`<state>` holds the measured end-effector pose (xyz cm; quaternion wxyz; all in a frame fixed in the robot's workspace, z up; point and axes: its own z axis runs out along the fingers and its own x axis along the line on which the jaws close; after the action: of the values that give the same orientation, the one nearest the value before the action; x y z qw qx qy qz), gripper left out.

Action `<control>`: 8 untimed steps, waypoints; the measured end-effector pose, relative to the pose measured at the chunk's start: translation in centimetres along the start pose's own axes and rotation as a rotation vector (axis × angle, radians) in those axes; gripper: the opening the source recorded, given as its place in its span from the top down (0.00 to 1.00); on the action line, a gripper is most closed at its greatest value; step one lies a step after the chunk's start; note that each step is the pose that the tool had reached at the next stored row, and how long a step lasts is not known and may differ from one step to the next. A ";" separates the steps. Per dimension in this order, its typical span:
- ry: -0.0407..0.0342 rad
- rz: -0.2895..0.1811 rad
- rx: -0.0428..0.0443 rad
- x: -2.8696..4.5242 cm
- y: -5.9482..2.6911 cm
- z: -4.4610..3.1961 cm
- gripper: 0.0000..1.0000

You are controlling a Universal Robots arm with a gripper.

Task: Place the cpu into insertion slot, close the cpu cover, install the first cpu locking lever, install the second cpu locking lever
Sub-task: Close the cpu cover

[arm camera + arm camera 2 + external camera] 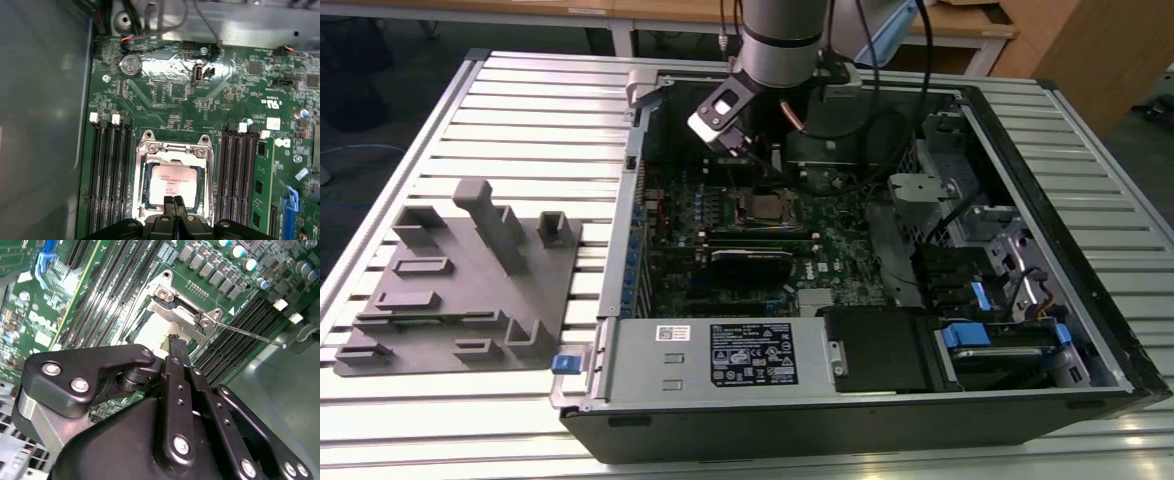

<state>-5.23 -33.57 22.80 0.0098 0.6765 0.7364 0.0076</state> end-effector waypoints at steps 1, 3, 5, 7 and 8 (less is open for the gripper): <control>0.0005 -0.018 -0.0001 0.00 0.00 0.01 0.89; 0.0012 -0.053 -0.0001 0.00 0.00 0.00 0.89; 0.0015 -0.062 -0.0002 0.00 0.00 0.01 0.89; 0.0015 -0.062 -0.0002 0.00 0.00 0.01 0.89; 0.0015 -0.063 -0.0002 0.00 0.00 0.01 0.89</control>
<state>-5.23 -33.58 22.80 0.0096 0.6530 0.7572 0.0079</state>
